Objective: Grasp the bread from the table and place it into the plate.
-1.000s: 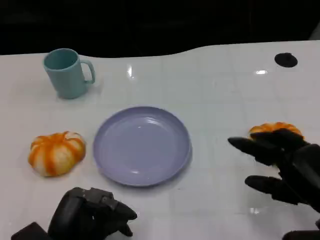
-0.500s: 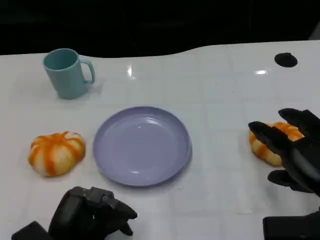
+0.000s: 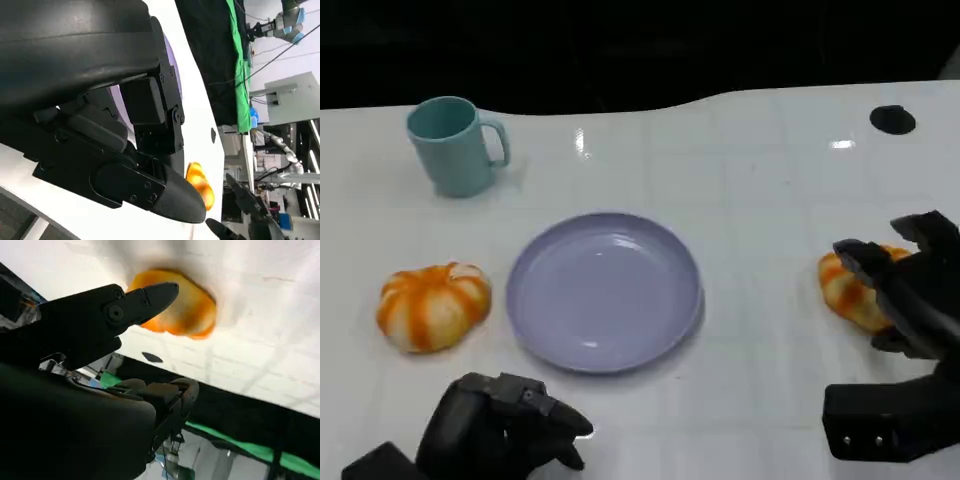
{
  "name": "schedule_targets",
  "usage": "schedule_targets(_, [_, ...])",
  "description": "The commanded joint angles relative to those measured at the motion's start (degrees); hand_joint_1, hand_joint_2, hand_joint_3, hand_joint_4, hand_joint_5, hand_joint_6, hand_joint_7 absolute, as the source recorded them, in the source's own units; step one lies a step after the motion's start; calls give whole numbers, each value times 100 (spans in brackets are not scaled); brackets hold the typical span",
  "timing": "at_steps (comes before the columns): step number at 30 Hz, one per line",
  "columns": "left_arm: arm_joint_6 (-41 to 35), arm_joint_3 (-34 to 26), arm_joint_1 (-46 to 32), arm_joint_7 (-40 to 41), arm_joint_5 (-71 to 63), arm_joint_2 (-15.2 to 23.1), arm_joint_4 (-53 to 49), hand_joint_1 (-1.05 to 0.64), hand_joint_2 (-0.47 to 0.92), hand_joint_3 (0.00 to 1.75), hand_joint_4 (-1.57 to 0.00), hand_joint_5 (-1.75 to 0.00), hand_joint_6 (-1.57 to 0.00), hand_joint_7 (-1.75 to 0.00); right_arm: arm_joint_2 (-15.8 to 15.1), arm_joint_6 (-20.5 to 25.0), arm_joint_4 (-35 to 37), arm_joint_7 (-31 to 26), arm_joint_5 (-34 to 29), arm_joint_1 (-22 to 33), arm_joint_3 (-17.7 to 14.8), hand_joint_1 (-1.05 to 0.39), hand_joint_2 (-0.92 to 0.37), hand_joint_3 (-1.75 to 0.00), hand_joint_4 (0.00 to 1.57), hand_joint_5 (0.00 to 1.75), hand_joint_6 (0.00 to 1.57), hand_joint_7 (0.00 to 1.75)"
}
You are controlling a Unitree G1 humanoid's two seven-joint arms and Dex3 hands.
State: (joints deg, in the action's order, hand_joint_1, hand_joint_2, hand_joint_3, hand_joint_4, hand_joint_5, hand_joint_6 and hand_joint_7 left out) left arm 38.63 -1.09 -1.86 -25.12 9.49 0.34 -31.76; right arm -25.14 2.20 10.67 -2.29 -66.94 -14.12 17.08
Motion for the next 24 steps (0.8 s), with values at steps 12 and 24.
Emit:
schedule_targets(12, [33,-43,-39,25,23,61,3,-105,90,0,-125,-93,-144,-40,269,117,2965,-917,595,-1408,742,-47,-83,-1,32,13,42,1])
schedule_targets(24, [104,-43,-28,38,9,35,-47,-105,90,0,-125,-93,-142,-41,216,-1461,4461,-2639,1406,-1937,996,-9,-81,0,96,147,137,7])
